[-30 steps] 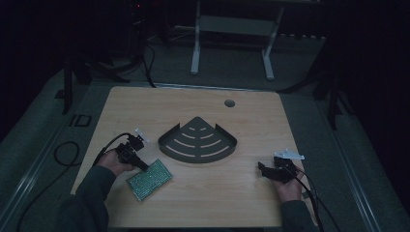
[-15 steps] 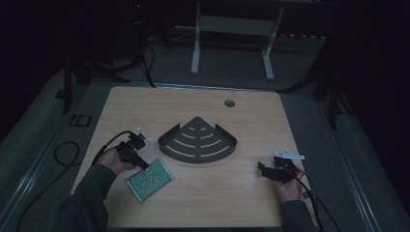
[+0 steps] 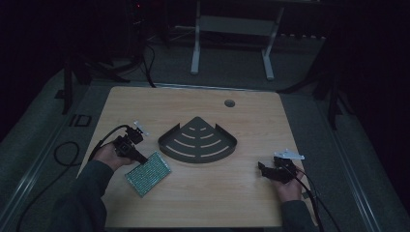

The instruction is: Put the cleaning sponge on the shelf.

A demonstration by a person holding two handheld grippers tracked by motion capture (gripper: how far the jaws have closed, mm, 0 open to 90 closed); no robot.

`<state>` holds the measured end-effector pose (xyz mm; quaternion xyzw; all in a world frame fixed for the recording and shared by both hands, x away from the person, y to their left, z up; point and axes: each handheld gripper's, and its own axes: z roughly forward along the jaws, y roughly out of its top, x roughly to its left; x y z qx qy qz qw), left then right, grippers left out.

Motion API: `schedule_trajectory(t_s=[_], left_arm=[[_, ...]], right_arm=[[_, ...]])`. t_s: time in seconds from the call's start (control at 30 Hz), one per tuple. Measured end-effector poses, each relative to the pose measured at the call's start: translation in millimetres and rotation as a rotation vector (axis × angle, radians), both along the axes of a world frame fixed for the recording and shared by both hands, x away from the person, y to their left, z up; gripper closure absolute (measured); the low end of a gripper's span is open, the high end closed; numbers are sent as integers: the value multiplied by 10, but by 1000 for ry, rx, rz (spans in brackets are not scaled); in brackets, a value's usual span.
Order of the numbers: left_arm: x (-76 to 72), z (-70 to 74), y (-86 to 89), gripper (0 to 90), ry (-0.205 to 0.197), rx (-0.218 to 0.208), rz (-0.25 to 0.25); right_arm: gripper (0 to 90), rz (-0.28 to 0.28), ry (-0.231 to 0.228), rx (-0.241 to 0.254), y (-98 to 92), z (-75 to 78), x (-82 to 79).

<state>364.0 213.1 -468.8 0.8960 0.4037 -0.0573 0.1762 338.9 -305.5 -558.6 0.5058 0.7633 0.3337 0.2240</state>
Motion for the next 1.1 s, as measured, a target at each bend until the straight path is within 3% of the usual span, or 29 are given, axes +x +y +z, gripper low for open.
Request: schedule_trajectory(t_s=[0.37,0.53,1.1], left_arm=[[29,173,6,900,-24,-23,-1],[58,241,-21,900,-33,-9,-4],[192,470,-114,900,-74,-17,-9]], right_arm=[[250,0,0,0,0,0,0],[250,0,1,0,0,0,0],[250,0,0,0,0,0,0]])
